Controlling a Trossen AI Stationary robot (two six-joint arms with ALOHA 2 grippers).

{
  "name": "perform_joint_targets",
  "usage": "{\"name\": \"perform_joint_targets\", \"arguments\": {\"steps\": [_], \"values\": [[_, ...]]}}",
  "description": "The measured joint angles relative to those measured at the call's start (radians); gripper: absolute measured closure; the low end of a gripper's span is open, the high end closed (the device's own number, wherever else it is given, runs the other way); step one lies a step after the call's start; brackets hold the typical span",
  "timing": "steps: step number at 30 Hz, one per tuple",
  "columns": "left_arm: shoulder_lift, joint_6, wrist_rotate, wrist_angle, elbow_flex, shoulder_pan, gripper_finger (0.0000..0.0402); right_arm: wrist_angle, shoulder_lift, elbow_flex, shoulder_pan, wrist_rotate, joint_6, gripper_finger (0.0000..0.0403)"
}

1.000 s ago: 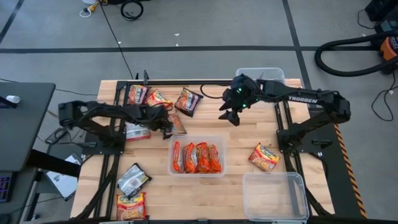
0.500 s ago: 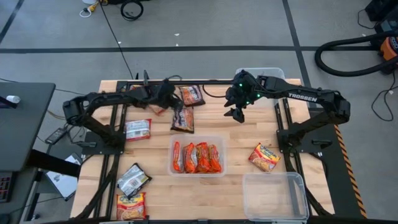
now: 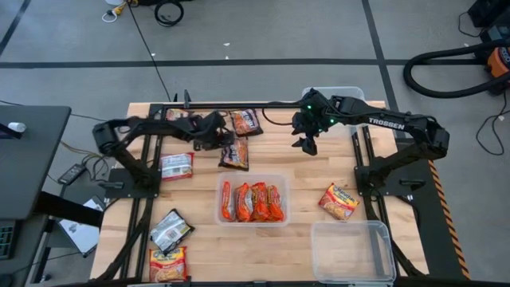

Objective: Sort Maruchan noodles
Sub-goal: Put the black noodle pack into the top transparent bin

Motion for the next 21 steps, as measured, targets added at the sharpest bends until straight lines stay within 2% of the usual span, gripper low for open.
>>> {"name": "perform_joint_targets", "arguments": {"steps": [4, 7, 11, 15, 21], "values": [[0.109, 0.063, 0.022, 0.231, 0.002, 0.007, 0.0224, 0.001, 0.0, -0.001, -0.003, 0.017, -0.029, 0.0155], [0.171, 0.124, 0.051, 0.482, 0.021, -0.019, 0.0224, -0.004, 0.0, -0.001, -0.005, 0.018, -0.029, 0.0155], [0.196, 0.305, 0.108, 0.68, 0.114, -0.078, 0.0233, -0.004, 0.0, -0.001, -0.005, 0.013, -0.03, 0.0155], [0.205, 0.481, 0.218, 0.639, 0.237, -0.132, 0.0244, 0.009, 0.01, -0.001, -0.005, 0.013, -0.03, 0.0155], [0.13, 0.525, 0.263, 0.418, 0.374, -0.131, 0.0251, 0.082, 0.104, -0.001, 0.003, 0.014, -0.024, 0.0155]]}}
